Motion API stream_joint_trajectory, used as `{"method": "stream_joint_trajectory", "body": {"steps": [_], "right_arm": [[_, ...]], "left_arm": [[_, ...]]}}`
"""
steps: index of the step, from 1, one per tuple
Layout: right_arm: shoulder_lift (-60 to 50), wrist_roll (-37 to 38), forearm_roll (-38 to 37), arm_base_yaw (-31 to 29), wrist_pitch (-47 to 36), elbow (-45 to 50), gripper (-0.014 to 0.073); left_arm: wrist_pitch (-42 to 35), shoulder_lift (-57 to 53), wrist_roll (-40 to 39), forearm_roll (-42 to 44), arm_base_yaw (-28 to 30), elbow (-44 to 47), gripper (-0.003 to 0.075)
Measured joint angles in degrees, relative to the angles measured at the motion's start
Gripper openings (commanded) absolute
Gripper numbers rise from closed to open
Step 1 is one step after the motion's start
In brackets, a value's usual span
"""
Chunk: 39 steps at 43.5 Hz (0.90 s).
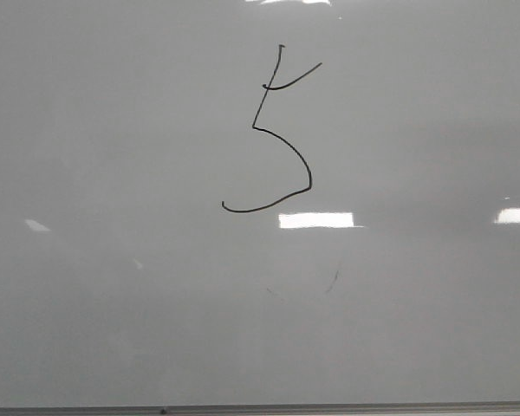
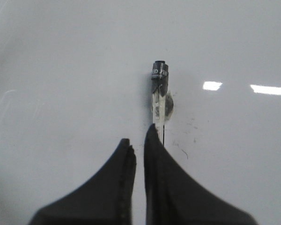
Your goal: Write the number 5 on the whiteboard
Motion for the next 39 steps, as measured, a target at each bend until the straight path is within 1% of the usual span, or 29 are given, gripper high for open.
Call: {"method": "stream_joint_trajectory", "body": {"steps": [4,13,34,39], "right_arm": [[0.0,0.0,0.0,0.0,0.0,0.0,-0.0068],[0.0,0.0,0.0,0.0,0.0,0.0,-0.0068],[0.0,0.0,0.0,0.0,0.0,0.0,-0.0068],[0.0,0.0,0.0,0.0,0.0,0.0,-0.0068]], "left_arm": [[3.5,-5.6,2.0,-2.0,-1.2,1.2,-0.002],[5.5,-12.0,2.8,-5.0,-1.3,2.2,-0.002],[5.6,-12.3,2.9,-5.2,-1.3,2.2,-0.002],[5.6,-12.3,3.0,-2.6,-1.3,2.3,-0.002]]}}
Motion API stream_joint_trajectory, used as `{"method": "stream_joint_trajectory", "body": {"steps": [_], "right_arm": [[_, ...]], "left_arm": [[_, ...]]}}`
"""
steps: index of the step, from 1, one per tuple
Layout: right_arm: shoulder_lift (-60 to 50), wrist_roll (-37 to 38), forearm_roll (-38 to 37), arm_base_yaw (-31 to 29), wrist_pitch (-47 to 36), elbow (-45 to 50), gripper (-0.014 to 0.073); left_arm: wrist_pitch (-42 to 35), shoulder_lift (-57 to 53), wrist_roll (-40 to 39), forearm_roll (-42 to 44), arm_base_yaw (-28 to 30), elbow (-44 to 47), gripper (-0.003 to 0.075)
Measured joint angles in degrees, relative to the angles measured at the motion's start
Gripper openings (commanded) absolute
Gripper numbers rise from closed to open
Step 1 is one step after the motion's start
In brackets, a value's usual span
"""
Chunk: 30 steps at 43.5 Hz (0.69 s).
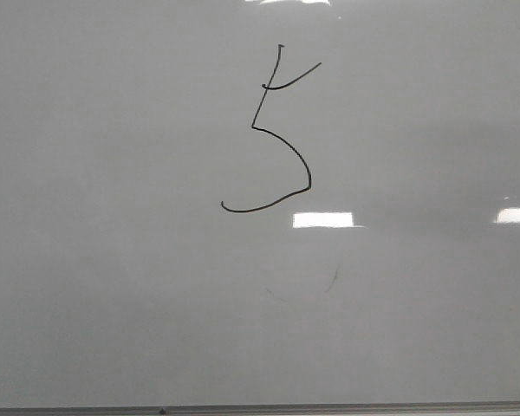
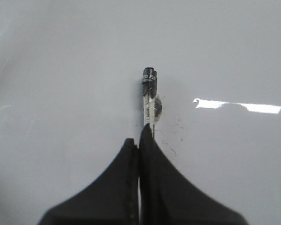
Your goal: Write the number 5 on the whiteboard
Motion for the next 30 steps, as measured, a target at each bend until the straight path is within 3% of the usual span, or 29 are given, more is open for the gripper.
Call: {"method": "stream_joint_trajectory", "body": {"steps": [7,18,30], "right_arm": [[0.0,0.0,0.0,0.0,0.0,0.0,-0.0068],[0.0,0.0,0.0,0.0,0.0,0.0,-0.0068],[0.0,0.0,0.0,0.0,0.0,0.0,-0.0068]], "left_arm": [[-0.4,-3.9,0.7,0.9,-1.8,2.7,-0.002],[-0.9,-15.0,9.0,-8.3,-6.5,10.3,-0.002],[-2.6,-15.6,9.8,-9.7,-6.6,16.4,-0.002]]}}
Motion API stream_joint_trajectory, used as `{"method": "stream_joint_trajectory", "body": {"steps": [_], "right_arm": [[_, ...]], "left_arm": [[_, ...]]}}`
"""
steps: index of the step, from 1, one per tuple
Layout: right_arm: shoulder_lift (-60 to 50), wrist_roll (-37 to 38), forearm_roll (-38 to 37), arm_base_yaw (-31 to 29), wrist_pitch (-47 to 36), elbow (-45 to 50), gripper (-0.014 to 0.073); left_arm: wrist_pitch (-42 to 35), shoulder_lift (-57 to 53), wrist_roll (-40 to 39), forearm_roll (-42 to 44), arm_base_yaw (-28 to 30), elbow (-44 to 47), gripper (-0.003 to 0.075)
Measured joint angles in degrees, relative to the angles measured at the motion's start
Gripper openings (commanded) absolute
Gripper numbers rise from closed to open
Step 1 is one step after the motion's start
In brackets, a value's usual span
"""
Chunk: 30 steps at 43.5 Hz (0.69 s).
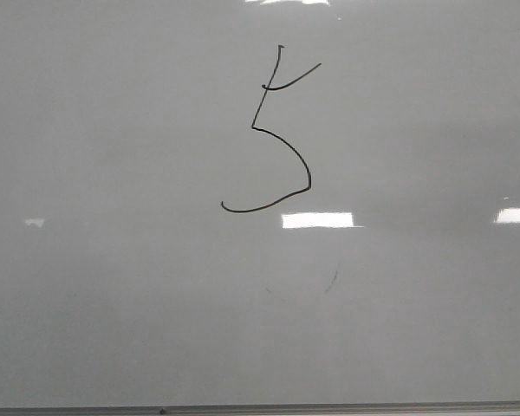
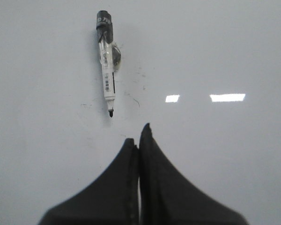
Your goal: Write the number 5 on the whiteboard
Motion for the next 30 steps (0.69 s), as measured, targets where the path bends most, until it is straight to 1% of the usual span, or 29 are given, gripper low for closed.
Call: {"method": "stream_joint_trajectory", "body": {"steps": [30], "right_arm": [[0.0,0.0,0.0,0.0,0.0,0.0,-0.0068]], "left_arm": [[-0.8,0.0,0.0,-0.4,0.0,0.0,-0.002]]}}
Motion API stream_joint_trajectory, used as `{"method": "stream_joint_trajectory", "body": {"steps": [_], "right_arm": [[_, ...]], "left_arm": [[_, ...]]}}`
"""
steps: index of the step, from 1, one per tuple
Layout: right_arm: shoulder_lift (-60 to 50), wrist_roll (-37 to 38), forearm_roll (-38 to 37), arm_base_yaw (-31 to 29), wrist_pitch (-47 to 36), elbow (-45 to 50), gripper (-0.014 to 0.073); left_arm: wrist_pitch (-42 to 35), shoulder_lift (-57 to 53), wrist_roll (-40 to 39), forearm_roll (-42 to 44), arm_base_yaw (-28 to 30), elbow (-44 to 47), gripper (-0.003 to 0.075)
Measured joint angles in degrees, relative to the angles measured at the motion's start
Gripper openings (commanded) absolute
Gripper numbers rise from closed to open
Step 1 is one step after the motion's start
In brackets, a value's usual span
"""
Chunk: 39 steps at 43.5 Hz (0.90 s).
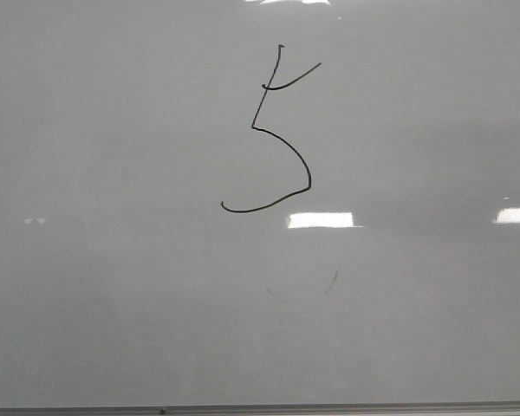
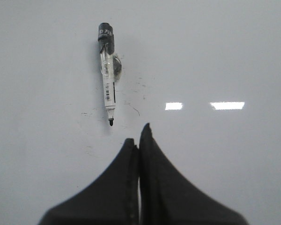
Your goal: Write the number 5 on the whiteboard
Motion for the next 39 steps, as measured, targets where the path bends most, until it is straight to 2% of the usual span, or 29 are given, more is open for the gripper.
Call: {"method": "stream_joint_trajectory", "body": {"steps": [33,39], "right_arm": [[0.0,0.0,0.0,0.0,0.0,1.3,-0.0068],[0.0,0.0,-3.0,-0.3,-2.9,2.0,-0.0068]], "left_arm": [[0.0,0.0,0.0,-0.1,0.0,0.0,-0.002],[0.0,0.0,0.0,-0.1,0.0,0.0,-0.002]]}}
